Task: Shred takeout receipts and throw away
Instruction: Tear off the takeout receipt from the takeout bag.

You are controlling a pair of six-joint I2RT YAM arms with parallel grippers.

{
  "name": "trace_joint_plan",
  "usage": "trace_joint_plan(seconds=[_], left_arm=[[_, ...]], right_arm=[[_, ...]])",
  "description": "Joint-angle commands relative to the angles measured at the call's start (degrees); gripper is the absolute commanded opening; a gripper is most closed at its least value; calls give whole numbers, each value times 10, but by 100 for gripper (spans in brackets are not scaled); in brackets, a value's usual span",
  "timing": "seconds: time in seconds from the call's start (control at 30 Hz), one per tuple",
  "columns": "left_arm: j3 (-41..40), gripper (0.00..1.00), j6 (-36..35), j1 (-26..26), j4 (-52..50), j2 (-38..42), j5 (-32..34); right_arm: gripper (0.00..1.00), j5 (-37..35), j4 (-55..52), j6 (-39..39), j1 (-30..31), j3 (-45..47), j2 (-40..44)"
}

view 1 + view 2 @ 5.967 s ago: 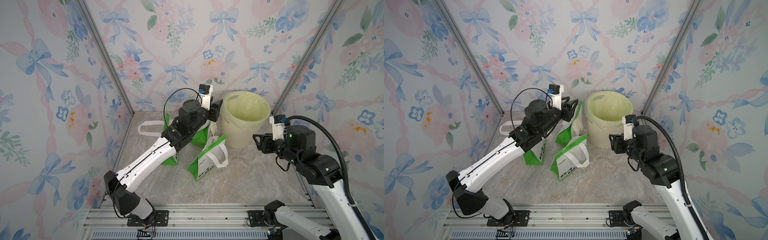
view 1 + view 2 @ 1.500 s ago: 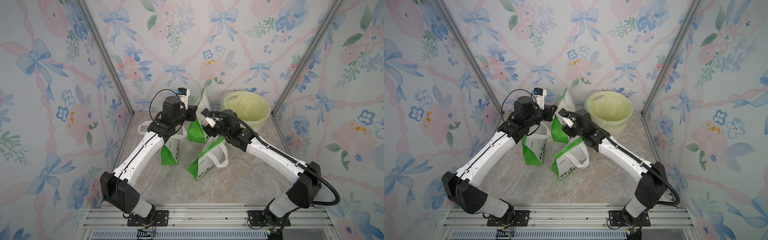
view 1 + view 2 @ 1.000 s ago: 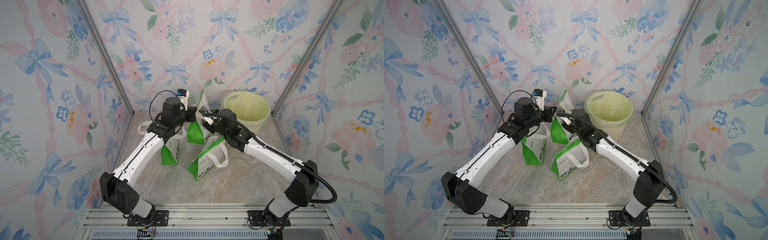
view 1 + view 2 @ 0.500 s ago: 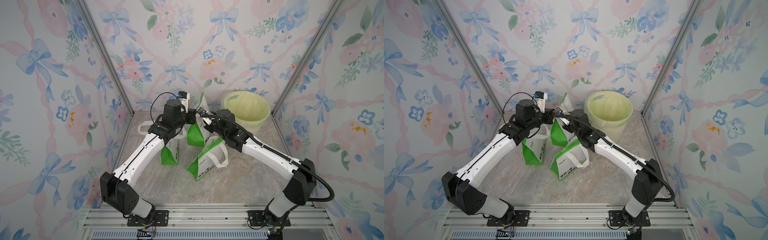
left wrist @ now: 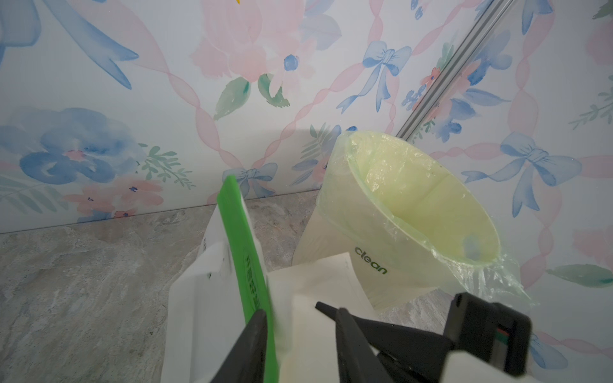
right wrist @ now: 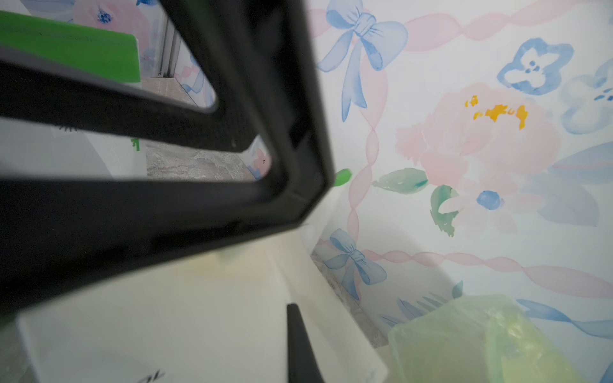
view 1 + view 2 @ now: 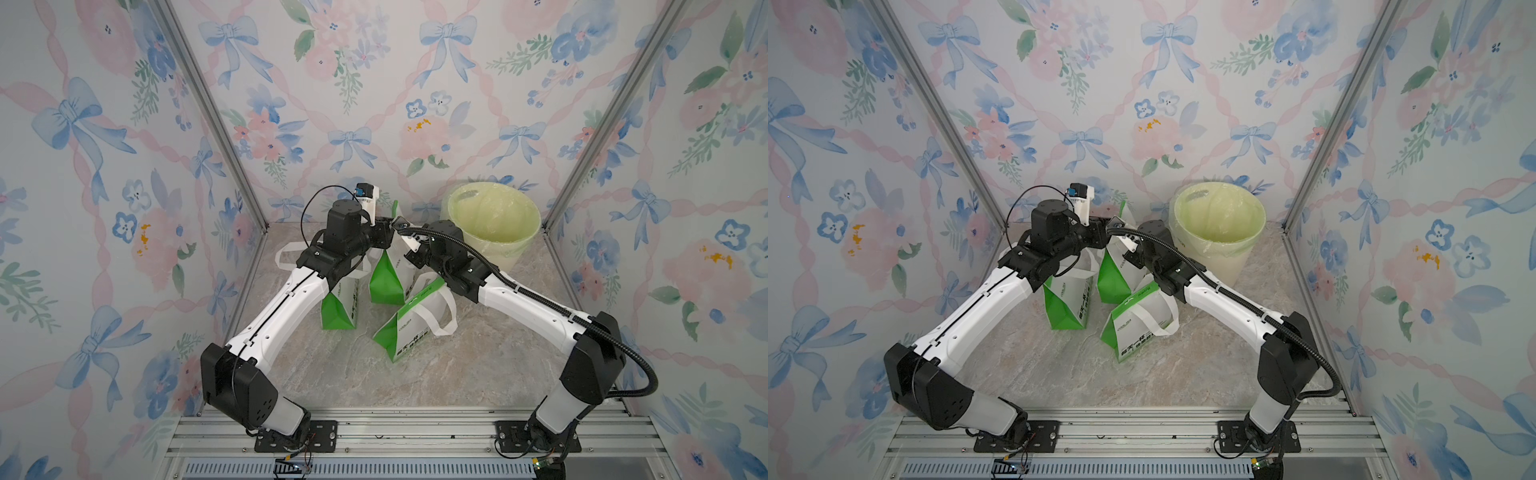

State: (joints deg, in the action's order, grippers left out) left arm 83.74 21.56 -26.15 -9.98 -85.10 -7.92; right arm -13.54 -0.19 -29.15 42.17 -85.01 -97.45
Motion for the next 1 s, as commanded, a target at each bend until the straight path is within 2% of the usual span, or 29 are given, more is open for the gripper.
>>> trace_joint_plan(seconds=[0.0,0.17,0.33,0.43,0.57,0.73,0.87,0.97], left_arm=[[-17,48,-31,0,16,23,12],[-61,53,-91,6,44,60,37],[-138,57,-145,7,79,105,22],[-180,59,-150,2,90,128,0],[-227,64,-161,-21,113,143,12],[-233,68,-161,-57,126,119,34],[-236,69,-151,-68,135,107,52],[-239,73,-140,-73,143,101,70]], right_arm=[[0,27,19,40,-9,-5,-15],[0,44,12,71,-21,-28,-30],[0,57,-9,92,-25,-57,-38],[0,61,-23,103,-26,-73,-43],[0,61,-32,112,-26,-81,-47],[0,62,-36,121,-26,-86,-48],[0,66,-37,136,-26,-91,-45],[0,71,-37,159,-27,-95,-42]])
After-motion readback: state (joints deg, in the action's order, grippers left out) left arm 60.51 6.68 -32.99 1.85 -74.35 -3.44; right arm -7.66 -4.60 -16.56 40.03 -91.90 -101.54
